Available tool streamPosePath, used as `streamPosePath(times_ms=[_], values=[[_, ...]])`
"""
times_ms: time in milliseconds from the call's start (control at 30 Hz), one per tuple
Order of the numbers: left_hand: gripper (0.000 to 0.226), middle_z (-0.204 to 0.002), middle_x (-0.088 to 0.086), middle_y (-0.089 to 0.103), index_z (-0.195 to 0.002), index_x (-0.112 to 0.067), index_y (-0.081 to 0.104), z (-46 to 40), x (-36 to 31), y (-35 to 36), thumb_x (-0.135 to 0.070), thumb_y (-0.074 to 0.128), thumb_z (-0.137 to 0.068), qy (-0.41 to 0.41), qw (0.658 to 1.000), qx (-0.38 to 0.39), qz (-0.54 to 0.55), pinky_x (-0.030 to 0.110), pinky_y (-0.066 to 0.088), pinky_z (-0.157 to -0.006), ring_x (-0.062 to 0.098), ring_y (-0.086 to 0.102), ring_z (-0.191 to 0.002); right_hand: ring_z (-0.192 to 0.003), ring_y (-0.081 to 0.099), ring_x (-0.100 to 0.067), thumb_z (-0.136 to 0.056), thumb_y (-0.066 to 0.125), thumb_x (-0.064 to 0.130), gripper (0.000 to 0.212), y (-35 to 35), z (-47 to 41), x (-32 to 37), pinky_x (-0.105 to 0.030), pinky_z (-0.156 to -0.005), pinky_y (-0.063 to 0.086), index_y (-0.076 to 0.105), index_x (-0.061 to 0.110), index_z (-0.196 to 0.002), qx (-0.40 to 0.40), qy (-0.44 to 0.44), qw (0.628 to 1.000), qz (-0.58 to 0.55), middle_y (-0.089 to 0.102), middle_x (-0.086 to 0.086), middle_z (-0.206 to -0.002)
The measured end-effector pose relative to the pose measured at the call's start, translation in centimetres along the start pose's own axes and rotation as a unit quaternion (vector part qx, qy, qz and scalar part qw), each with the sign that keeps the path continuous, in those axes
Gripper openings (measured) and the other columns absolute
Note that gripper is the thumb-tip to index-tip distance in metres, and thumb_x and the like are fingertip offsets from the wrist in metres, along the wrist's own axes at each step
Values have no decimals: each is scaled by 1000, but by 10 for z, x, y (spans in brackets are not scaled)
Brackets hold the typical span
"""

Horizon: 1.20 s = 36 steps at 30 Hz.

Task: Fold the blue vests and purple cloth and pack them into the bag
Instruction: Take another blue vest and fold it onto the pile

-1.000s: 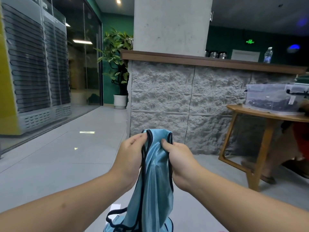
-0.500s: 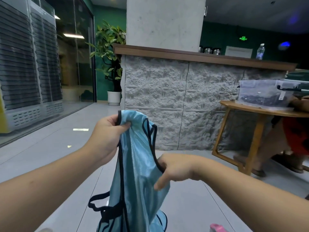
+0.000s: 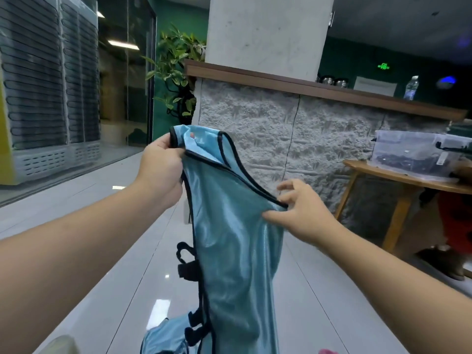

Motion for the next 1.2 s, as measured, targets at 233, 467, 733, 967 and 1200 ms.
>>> streamPosePath(times_ms=[233,467,733,967,1200], values=[[25,-88,18,78,-100,-5,72,1,25,22,10,52,-99,-46,998,44,-7,40,63,-63,30,75,-72,-81,72,-19,-76,59,82,65,7,1,-21,-39,-78,59,79,20,-86,147,22,961,231,80,1,-94],[25,-89,19,78,-99,-3,73,-11,34,10,6,50,-97,-83,996,-18,-38,49,64,-66,36,76,-73,-73,74,-25,-86,82,22,14,15,7,-29,-36,-67,59,75,11,-80,72,63,994,-59,77,-8,-78],[42,-114,14,66,-119,-29,55,-29,55,-15,2,49,-90,-111,985,-83,-104,48,61,-77,35,69,-89,-97,76,-43,-83,77,-12,44,29,12,-22,-56,-84,63,65,6,-121,62,148,894,-419,78,-18,-108],[21,-87,13,76,-99,-1,70,-30,97,-35,-5,50,-105,-354,922,-67,-139,45,62,-49,25,72,-55,-100,74,-37,-85,75,-7,29,45,26,-18,-45,-90,62,73,-9,-113,226,289,844,-390,76,-26,-111],[14,-84,6,80,-94,-10,77,-20,91,-40,-3,66,-88,-369,918,-64,-133,42,65,-72,24,74,-64,-117,71,-34,-102,60,9,28,40,24,-4,-43,-97,58,70,0,-126,205,255,818,-472,75,-18,-122]])
Point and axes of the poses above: each hand's wrist, its own z-axis away from the middle knuckle, its own y-axis out of the palm, x = y × z, the point moved 3 cm from there along -z, towards the middle knuckle
